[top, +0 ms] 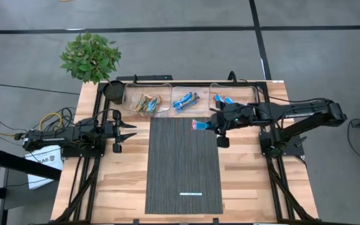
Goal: Pick and place Granola Bars by type
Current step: Put the red granola bar into the right transparent bin
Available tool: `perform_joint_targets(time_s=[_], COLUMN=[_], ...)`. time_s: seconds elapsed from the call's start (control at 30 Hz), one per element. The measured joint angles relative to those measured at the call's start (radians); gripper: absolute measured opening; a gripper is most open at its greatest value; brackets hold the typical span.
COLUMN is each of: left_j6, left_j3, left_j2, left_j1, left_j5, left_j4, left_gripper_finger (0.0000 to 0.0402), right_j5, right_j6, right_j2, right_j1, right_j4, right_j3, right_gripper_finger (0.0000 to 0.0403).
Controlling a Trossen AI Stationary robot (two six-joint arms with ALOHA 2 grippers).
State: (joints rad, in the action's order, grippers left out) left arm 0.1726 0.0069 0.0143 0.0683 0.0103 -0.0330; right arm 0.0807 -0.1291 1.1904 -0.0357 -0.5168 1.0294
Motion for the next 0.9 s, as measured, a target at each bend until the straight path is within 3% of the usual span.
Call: perform_joint_targets(time_s=[0.2,0.43,0.67,0.9], left_j6=[0.011,0.008,0.007,0.007], left_j3=[0.000,0.000,0.000,0.000], left_j2=[0.000,0.000,0.000,0.000], left_j1=[0.000,0.000,0.000,0.000], left_j5=[0.000,0.000,0.000,0.000], left_j4=[0.000,0.000,0.000,0.000], left_gripper_finger=[0.0128,0.0128,0.0128,0.0128], right_j5=[-0.004,0.023,0.210,0.392], right_j6=[-0.009,-0.009,-0.001,0.188], right_j2=[0.000,0.009,0.008,0.008], right_j1=[0.035,0.183,0.354,0.491], right_j4=[0.001,0.001,-0.028,-0.185], right_j3=[0.000,0.000,0.000,0.000], right_gripper_finger=[0.0051,0.0051,0.0051,0.0051])
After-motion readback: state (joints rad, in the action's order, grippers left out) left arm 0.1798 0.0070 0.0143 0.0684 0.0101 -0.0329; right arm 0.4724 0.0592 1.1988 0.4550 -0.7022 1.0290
